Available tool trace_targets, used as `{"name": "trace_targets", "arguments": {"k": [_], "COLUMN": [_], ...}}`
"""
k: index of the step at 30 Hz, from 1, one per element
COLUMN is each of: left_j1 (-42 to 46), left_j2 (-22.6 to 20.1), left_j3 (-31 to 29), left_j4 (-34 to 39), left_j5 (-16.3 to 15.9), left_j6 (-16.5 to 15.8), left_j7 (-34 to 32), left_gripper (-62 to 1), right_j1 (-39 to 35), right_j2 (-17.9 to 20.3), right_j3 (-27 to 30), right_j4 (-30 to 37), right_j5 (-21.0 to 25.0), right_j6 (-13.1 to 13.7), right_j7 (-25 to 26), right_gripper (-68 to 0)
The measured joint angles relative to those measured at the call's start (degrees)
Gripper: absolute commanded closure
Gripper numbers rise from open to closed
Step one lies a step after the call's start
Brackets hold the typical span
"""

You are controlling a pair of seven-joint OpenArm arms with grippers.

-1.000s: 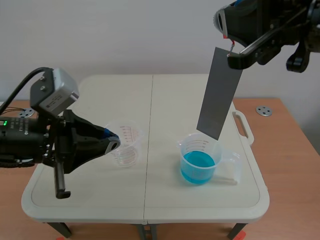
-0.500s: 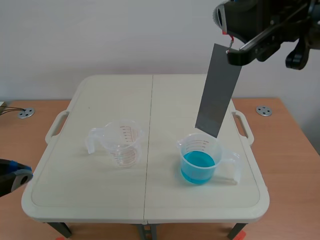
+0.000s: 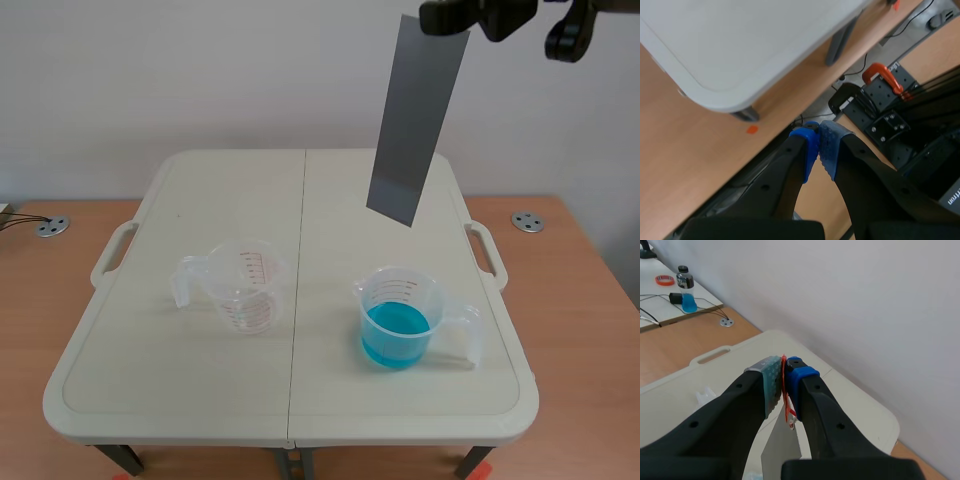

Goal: Hold the metal plate by the orange handle, dip it into the blue solution, take it out and point at it, then put the plate back in the beaker on the left.
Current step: 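Put the plate into the left beaker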

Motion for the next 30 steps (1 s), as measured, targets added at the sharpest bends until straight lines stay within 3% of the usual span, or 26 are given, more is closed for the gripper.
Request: {"name": "trace_targets", "arguments": {"k": [7,10,16,21,30], "left_j1": [1.0,0.9,0.8,0.8,0.8], "left_j2": [5.1,5.7,5.8,5.8,5.7], "left_j3": [0.0,0.1,0.1,0.1,0.1], "left_j4": [0.0,0.0,0.0,-0.1,-2.8], "left_j5": [7.1,8.4,8.5,11.3,11.3], "left_j6": [0.0,0.0,0.0,0.0,0.0], "left_j7": [0.0,0.0,0.0,0.0,0.0], "left_gripper": [-2.7,-2.7,-2.7,-2.7,-2.7], "right_j1": [3.1,4.8,7.9,10.0,13.1], "right_j2": [0.0,0.0,0.0,0.0,0.0], "right_j3": [-3.9,-5.7,-8.6,-11.1,-15.3], "right_j4": [-3.5,-5.9,-10.3,-13.8,-18.5], "right_j5": [0.0,0.0,0.0,-1.0,-3.3], "right_j6": [-1.3,-2.4,-3.0,-4.1,-4.5], "right_j7": [0.0,0.0,0.6,2.5,6.2], "right_gripper": [-1.1,-1.1,-1.1,-1.1,-1.1]}}
